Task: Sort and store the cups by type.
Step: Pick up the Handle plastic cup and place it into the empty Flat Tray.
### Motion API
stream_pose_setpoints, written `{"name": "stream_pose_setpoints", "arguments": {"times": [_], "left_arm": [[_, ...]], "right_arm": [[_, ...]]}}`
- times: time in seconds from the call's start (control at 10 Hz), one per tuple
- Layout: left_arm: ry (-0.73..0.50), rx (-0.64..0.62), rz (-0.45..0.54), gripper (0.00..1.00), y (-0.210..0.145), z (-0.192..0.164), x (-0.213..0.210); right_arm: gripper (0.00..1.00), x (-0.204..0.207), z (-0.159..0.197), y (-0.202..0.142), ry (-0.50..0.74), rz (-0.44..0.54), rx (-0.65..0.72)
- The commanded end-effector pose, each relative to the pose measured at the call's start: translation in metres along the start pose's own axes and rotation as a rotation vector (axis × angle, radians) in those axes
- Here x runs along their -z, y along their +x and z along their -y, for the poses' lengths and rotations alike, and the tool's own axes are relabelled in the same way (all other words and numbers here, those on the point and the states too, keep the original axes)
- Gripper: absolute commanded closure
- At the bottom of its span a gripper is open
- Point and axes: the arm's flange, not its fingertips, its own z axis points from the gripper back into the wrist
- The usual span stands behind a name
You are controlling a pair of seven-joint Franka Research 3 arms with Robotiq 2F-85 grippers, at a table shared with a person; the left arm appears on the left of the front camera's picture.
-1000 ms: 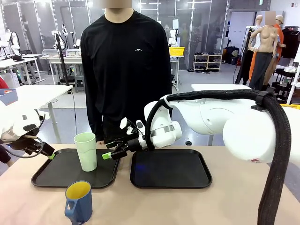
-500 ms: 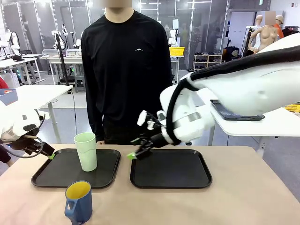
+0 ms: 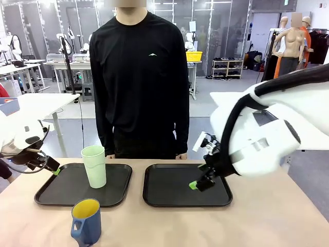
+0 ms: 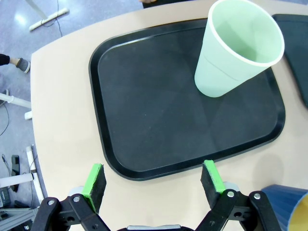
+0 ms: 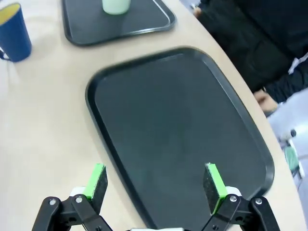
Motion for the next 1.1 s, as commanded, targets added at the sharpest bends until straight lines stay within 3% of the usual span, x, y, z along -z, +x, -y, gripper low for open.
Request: {"name": "stream_pose_setpoints", "arguments": {"times": [0.0,0.5,0.6,1.0], "left_arm": [[-0.005,-0.004,-0.001,0.00,0.000,-0.002,0.000],[-0.005,-0.004,-0.001,0.00,0.000,-0.002,0.000],[-0.005,-0.004,-0.001,0.00,0.000,-0.002,0.000],[-0.005,-0.004,-0.001,0.00,0.000,-0.002,0.000]], "right_arm": [[0.00,-0.023,0.002,-0.010,-0.023,-0.020,0.055],[0.00,-0.059,0.047,-0.053,-0.072,-0.107,0.048],[0.00,-0.061,0.054,-0.062,-0.077,-0.085,0.042],[0.00,-0.057,0.047,-0.064,-0.096,-0.092,0.028]]}}
